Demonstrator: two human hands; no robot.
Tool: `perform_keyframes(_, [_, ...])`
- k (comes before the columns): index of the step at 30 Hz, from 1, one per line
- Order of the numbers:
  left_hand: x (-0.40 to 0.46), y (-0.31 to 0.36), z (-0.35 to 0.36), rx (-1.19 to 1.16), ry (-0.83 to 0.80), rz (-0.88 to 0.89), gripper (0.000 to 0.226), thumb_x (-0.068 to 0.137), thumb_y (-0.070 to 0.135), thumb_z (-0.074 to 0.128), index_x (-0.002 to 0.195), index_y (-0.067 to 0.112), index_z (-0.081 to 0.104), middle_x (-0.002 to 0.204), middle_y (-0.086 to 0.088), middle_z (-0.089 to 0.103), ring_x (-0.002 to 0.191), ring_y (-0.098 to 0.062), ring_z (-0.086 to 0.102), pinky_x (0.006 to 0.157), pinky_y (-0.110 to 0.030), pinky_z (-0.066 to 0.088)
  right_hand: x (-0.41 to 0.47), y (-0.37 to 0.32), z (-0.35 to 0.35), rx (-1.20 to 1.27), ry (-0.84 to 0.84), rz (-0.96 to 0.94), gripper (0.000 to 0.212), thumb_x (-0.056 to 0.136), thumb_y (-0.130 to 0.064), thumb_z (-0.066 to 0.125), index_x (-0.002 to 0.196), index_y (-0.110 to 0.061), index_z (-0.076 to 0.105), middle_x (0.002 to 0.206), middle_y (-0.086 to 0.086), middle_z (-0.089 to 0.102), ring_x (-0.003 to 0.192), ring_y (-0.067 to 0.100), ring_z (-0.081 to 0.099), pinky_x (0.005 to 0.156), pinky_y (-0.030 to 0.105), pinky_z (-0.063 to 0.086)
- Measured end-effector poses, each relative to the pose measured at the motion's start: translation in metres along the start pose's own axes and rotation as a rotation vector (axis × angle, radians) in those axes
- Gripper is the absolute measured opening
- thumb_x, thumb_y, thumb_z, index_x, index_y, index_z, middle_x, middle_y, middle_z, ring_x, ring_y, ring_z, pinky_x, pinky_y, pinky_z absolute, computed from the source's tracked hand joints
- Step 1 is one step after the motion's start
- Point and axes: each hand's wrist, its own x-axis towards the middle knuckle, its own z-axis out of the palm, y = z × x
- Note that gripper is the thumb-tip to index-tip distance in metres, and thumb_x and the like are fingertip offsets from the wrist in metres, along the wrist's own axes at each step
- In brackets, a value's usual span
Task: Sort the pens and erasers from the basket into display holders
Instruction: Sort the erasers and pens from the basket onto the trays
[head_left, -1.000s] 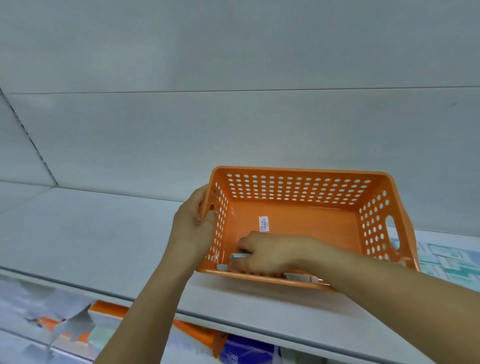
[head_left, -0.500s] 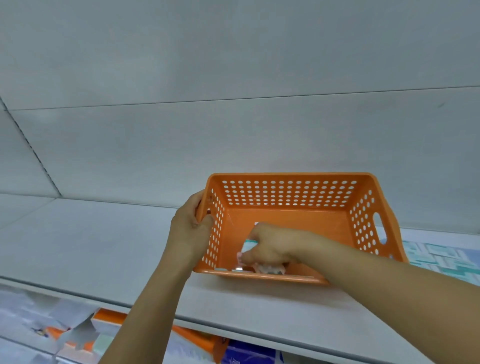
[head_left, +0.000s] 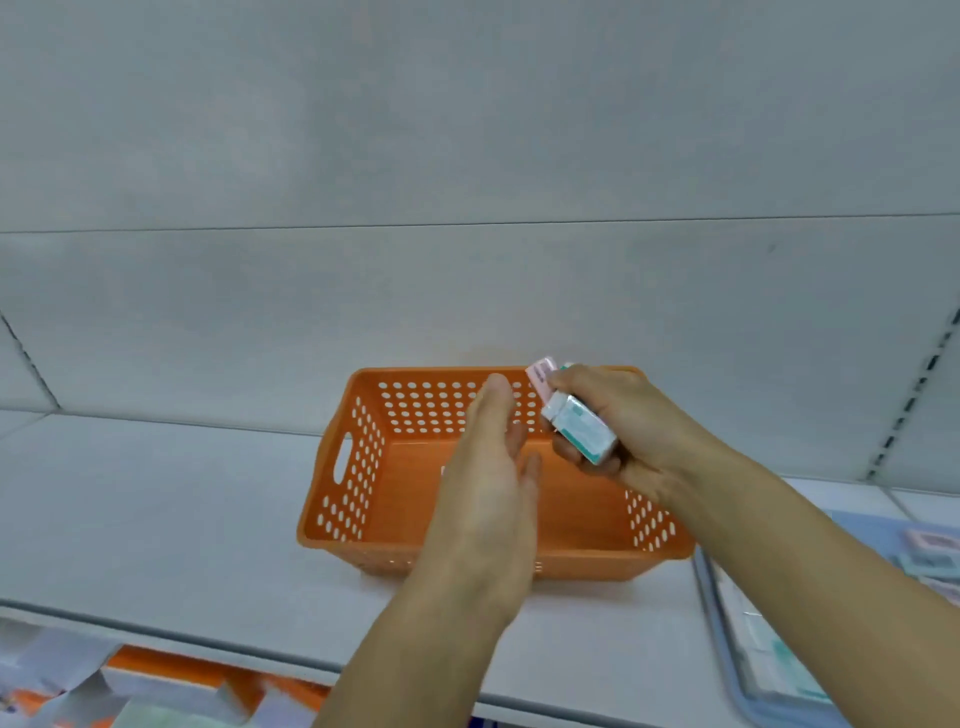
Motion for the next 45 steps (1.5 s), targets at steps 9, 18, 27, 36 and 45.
perform_keyframes(9, [-0.011, -0.053, 0.094, -0.455, -0.194, -0.364, 0.047, 0.102, 0.038, 0.038, 0.116, 0.002, 0.064, 0.111, -0.014, 0.070, 0.114, -0.024, 0.063, 0.102, -0.037, 0.046, -0.052, -0.006, -0.068, -0.216, 0.412, -0.457, 0.014, 0.089, -0.028, 0.068, 0.091, -0.014, 0.067, 0.071, 0.005, 0.067, 0.062, 0.010, 0.062, 0.059, 0.026, 0.052])
perform_keyframes(18, [-0.014, -0.124, 0.124, -0.371, -0.199, -0.450, 0.027, 0.099, 0.005, 0.046, 0.119, -0.011, 0.056, 0.106, -0.021, 0.063, 0.096, -0.028, 0.061, 0.101, -0.037, 0.048, -0.082, 0.004, -0.155, 0.161, 0.473, -0.274, 0.006, 0.091, -0.010, 0.058, 0.094, -0.006, 0.061, 0.074, 0.008, 0.069, 0.048, 0.011, 0.048, 0.041, 0.021, 0.036])
perform_keyframes(27, [-0.013, -0.155, 0.125, 0.366, -0.310, -0.174, 0.016, 0.102, 0.018, 0.045, 0.106, 0.010, 0.058, 0.091, -0.004, 0.075, 0.051, -0.013, 0.056, 0.045, -0.023, 0.040, -0.120, 0.030, -0.241, -0.072, 0.503, -0.099, 0.020, 0.090, -0.021, 0.063, 0.082, -0.003, 0.061, 0.066, 0.008, 0.066, 0.039, 0.013, 0.027, 0.038, 0.018, 0.018])
perform_keyframes(36, [-0.007, -0.191, 0.173, 0.843, -0.576, -0.105, 0.018, 0.101, 0.015, 0.038, 0.114, 0.017, 0.050, 0.101, -0.003, 0.069, 0.059, -0.013, 0.054, 0.050, -0.024, 0.039, -0.152, 0.052, -0.295, -0.570, 0.393, 0.197, 0.027, 0.088, -0.024, 0.069, 0.070, -0.007, 0.059, 0.053, 0.004, 0.063, 0.040, 0.011, 0.049, 0.041, 0.020, 0.038])
perform_keyframes(45, [-0.010, -0.204, 0.180, 0.591, -0.502, -0.311, 0.010, 0.093, 0.000, 0.047, 0.099, 0.006, 0.053, 0.085, -0.010, 0.066, 0.068, -0.016, 0.059, 0.052, -0.022, 0.048, -0.154, 0.061, -0.309, -0.036, 0.408, 0.085, 0.036, 0.103, -0.026, 0.035, 0.108, -0.006, 0.064, 0.068, 0.010, 0.055, 0.042, 0.013, 0.036, 0.039, 0.020, 0.025])
